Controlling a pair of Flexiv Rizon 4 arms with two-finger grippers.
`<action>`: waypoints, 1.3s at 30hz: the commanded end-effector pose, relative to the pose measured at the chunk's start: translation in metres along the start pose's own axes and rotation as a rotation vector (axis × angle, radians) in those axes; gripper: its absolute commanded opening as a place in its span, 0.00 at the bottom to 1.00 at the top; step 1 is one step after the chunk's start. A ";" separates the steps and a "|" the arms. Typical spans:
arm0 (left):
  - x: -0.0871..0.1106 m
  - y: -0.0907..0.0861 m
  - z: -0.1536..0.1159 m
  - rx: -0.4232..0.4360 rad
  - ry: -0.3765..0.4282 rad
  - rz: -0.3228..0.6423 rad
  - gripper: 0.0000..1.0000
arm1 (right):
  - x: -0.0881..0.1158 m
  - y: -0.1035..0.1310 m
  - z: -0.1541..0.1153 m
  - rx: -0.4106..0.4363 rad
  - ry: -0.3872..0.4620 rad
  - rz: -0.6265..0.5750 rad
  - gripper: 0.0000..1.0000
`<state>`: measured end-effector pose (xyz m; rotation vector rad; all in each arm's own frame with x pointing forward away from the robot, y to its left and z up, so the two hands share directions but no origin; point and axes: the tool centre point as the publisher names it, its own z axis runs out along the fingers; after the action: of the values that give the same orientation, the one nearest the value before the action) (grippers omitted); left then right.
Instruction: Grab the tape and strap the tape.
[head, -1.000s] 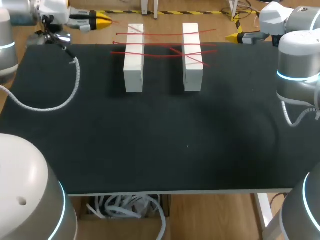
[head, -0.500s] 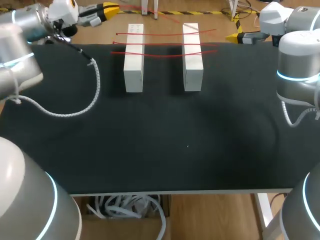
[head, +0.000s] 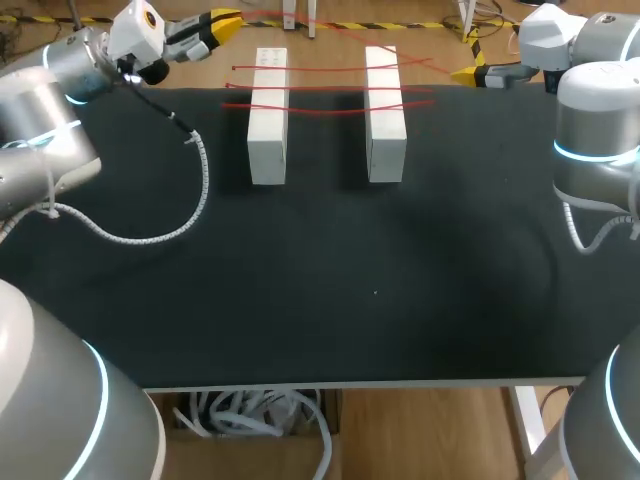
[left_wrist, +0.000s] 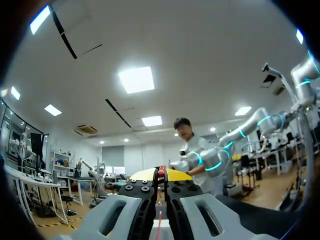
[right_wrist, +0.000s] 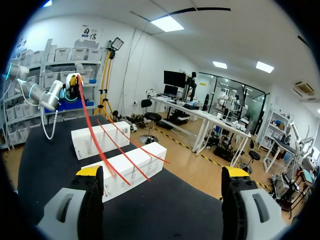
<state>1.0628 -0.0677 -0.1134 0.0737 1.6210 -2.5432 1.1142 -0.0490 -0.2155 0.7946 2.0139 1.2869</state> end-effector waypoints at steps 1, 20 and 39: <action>-0.004 0.004 0.009 -0.027 0.009 0.022 0.00 | 0.000 0.000 0.000 0.000 0.000 0.000 1.00; -0.008 0.002 0.027 0.070 0.024 0.012 0.00 | 0.000 0.000 0.000 0.000 0.000 0.000 1.00; -0.008 -0.001 0.028 0.068 0.034 0.042 0.00 | 0.000 0.000 0.000 0.000 0.000 0.000 1.00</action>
<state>1.0711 -0.0925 -0.0988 0.1529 1.5294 -2.5768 1.1142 -0.0490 -0.2155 0.7946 2.0139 1.2869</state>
